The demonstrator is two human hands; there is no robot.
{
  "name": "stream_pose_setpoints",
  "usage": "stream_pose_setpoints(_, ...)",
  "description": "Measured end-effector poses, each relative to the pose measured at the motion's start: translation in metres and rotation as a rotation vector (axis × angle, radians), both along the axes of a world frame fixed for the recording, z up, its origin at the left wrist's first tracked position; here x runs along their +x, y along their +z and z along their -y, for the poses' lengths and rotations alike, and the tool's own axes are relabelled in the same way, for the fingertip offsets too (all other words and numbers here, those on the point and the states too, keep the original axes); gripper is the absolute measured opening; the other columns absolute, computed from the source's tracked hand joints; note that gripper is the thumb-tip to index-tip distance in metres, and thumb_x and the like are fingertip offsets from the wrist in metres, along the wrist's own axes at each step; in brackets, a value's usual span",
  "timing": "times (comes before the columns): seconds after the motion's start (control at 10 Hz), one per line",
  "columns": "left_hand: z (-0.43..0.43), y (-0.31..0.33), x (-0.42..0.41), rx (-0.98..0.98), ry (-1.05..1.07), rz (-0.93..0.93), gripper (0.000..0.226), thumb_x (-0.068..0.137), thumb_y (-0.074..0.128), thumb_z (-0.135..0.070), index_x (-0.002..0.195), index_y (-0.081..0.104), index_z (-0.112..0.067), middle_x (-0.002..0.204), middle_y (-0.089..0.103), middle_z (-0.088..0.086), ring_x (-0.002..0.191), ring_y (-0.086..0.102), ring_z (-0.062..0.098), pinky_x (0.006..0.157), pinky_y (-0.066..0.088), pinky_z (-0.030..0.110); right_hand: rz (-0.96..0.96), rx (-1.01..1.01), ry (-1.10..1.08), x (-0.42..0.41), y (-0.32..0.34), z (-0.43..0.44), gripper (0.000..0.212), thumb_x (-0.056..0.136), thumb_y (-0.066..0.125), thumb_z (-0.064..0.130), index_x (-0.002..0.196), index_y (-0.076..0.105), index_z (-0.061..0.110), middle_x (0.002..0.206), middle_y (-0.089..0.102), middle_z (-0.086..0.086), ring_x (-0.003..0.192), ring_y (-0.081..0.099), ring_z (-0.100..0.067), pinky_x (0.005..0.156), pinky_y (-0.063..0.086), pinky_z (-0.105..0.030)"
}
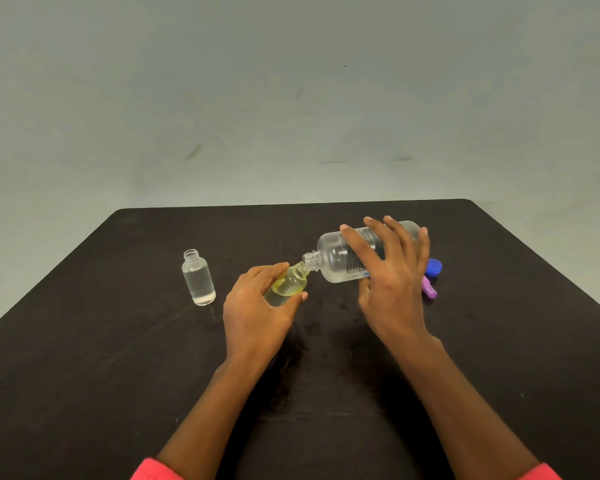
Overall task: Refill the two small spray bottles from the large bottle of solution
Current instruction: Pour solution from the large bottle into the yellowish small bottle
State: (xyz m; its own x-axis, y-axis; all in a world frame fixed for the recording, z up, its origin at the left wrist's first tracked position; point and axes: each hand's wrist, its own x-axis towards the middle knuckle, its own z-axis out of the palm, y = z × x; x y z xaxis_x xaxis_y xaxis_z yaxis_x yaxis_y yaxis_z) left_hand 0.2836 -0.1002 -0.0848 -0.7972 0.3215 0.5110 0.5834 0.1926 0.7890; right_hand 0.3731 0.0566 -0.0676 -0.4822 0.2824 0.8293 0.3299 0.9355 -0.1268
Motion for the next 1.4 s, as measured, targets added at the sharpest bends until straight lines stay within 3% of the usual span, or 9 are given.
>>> stream_pose_setpoints(1.4,0.0001,-0.0003,-0.0005,0.008,0.001,-0.004,0.047,0.063,0.086,-0.019,0.107,0.069,-0.026,0.101,0.067,-0.013,0.098,0.063,0.008,0.09,0.052,0.039,-0.016,0.014,-0.006,0.0002,-0.0004,0.0002,0.085,0.058,0.068,-0.017,0.13,0.054,0.025,0.132,0.053,-0.01,0.13,0.039,-0.03,0.114,0.01,-0.056)
